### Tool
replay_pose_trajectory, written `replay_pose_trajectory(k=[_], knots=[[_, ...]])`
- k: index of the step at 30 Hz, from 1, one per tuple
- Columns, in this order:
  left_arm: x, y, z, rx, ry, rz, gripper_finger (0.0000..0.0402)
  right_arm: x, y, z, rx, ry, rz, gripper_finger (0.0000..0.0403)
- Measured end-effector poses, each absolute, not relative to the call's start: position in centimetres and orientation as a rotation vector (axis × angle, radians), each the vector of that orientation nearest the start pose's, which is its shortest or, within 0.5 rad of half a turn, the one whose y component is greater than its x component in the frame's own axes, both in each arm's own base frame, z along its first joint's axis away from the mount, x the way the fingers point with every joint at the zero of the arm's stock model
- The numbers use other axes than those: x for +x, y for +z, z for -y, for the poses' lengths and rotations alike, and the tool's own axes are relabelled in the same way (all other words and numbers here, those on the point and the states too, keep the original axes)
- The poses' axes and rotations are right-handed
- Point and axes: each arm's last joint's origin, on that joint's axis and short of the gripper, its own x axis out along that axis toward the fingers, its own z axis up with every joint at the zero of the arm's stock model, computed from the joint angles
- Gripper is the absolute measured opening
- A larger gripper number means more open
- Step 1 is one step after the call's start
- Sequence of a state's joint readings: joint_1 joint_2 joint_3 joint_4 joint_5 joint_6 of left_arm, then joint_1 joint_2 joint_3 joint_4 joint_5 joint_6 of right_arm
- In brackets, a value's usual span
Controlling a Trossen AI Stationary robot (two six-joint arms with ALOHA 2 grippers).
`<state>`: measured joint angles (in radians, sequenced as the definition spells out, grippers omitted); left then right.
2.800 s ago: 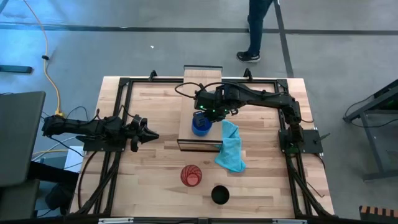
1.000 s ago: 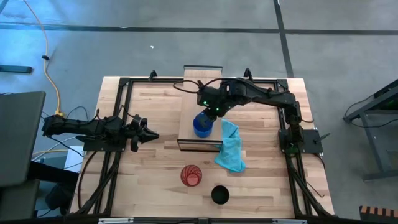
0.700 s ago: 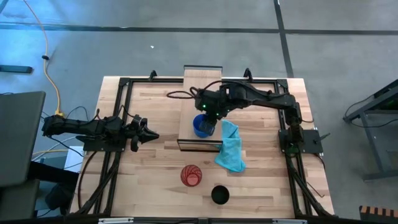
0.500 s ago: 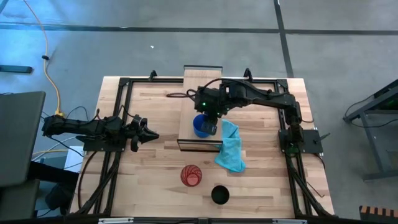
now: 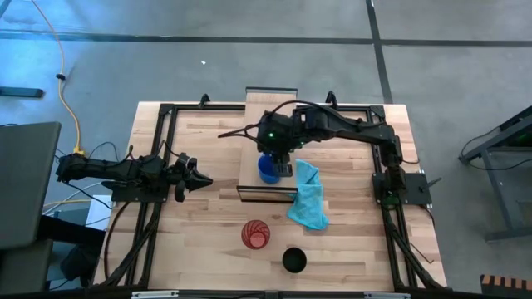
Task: Stack small to large cups/mugs on shelf
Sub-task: Put the blue mug on the shelf
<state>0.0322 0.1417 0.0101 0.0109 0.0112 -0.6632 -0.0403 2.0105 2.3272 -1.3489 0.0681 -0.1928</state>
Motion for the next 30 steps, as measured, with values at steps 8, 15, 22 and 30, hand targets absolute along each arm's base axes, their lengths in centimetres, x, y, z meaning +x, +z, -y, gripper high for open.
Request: replay_pose_trajectory(k=[8,15,22,30], knots=[[10.5,15.6,-0.3,-0.678,0.061,-0.109,0.0033,40.5,37.3,3.1,-0.157,0.004,-1.123,0.0134],[10.5,15.6,-0.3,-0.687,0.062,-0.109,0.0033,40.5,37.2,3.9,-0.155,0.012,-1.123,0.0134],[10.5,15.6,-0.3,-0.687,0.063,-0.108,0.0033,40.5,37.1,4.3,-0.152,0.036,-1.124,0.0134],[10.5,15.6,-0.3,-0.686,0.065,-0.108,0.0033,41.5,35.3,4.3,-0.133,0.091,-1.182,0.0134]])
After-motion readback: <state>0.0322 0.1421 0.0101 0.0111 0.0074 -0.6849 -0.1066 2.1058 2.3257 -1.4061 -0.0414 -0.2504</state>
